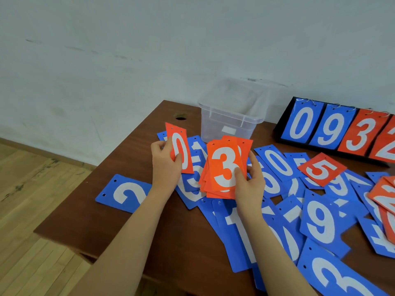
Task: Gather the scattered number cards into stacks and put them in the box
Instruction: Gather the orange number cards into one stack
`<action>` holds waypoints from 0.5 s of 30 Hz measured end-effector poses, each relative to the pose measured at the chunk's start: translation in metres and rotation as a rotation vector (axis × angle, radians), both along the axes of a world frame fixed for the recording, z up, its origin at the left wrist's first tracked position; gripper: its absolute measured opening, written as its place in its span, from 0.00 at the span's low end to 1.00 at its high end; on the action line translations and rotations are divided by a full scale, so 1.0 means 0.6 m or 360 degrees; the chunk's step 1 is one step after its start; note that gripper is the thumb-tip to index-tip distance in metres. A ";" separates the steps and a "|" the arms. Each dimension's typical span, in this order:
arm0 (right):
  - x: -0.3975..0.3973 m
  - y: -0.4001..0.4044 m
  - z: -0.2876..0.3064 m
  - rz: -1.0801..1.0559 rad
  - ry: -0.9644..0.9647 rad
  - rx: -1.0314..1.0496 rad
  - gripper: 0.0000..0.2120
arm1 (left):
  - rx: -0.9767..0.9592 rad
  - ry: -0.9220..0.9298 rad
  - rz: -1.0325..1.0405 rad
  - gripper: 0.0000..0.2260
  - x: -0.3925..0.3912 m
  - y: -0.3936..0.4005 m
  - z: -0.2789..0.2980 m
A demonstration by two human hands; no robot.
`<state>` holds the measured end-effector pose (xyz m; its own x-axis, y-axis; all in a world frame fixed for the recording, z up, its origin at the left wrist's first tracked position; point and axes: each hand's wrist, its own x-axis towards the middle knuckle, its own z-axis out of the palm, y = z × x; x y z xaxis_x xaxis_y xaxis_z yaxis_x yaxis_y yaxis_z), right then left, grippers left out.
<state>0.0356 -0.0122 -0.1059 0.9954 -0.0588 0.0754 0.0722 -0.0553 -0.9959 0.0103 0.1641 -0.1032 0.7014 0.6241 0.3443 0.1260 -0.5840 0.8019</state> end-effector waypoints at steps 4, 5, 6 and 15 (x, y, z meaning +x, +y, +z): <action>-0.021 0.000 0.014 0.0014 -0.0012 0.0058 0.22 | -0.0217 -0.0285 -0.0002 0.23 -0.048 -0.014 0.039; -0.027 0.000 0.017 0.0018 -0.0019 0.0074 0.22 | -0.0303 -0.0331 -0.0036 0.23 -0.062 -0.021 0.049; -0.035 0.000 0.021 0.0023 -0.0026 0.0097 0.22 | -0.0376 -0.0366 -0.0088 0.23 -0.074 -0.029 0.057; -0.103 -0.026 0.052 0.0086 -0.0043 0.0330 0.19 | -0.0175 -0.0096 -0.0458 0.27 -0.123 -0.123 0.049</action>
